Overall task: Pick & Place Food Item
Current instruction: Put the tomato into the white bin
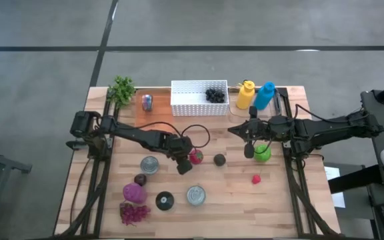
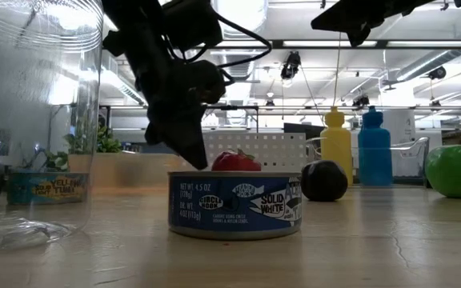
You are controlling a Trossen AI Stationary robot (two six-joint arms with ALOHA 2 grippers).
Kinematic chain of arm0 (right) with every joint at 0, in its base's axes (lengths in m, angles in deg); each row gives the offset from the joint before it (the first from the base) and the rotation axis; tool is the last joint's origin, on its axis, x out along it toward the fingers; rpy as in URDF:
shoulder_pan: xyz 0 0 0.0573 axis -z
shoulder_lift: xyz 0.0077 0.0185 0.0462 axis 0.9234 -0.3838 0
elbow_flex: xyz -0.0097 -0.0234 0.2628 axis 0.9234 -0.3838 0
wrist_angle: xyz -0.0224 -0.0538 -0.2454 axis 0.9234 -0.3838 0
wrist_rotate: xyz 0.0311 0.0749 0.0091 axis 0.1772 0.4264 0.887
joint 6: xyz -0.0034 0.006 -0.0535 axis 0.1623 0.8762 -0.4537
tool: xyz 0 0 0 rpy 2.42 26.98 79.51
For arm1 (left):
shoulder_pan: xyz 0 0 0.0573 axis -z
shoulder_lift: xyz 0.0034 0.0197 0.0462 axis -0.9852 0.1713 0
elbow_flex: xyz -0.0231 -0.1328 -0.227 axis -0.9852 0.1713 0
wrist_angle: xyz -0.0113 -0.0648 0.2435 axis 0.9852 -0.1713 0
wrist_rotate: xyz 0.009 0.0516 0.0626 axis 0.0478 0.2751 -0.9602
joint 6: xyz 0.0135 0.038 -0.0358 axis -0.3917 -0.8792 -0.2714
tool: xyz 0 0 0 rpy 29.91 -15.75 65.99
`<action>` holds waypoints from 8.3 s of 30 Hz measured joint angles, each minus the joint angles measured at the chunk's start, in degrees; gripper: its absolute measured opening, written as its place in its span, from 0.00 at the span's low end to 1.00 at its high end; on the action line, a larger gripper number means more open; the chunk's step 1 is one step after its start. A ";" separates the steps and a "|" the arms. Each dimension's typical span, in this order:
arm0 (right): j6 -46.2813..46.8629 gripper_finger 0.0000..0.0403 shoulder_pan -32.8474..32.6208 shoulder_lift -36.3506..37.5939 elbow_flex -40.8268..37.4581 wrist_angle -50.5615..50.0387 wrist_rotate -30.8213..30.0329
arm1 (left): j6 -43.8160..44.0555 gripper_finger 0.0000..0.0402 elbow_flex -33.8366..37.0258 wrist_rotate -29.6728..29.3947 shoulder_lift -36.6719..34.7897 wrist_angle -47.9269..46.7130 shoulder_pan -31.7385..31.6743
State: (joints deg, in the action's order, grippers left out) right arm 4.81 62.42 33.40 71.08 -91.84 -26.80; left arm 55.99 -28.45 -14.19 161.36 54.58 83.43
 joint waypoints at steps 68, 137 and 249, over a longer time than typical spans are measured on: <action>-0.21 0.02 0.02 0.02 0.04 -0.52 0.00 | -6.25 0.06 -4.05 -3.65 2.67 4.14 -0.61; -5.09 0.52 -2.34 -25.91 14.27 -7.42 6.08 | -16.48 0.06 12.06 -18.49 -32.50 2.89 4.33; 7.51 0.93 1.91 -47.68 18.32 -9.40 10.34 | -16.47 0.06 12.10 -18.45 -32.50 2.41 4.33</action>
State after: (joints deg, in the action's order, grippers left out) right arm 12.33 64.33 -14.28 89.39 -101.23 -16.46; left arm 39.52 -16.35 -32.64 128.86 56.99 87.76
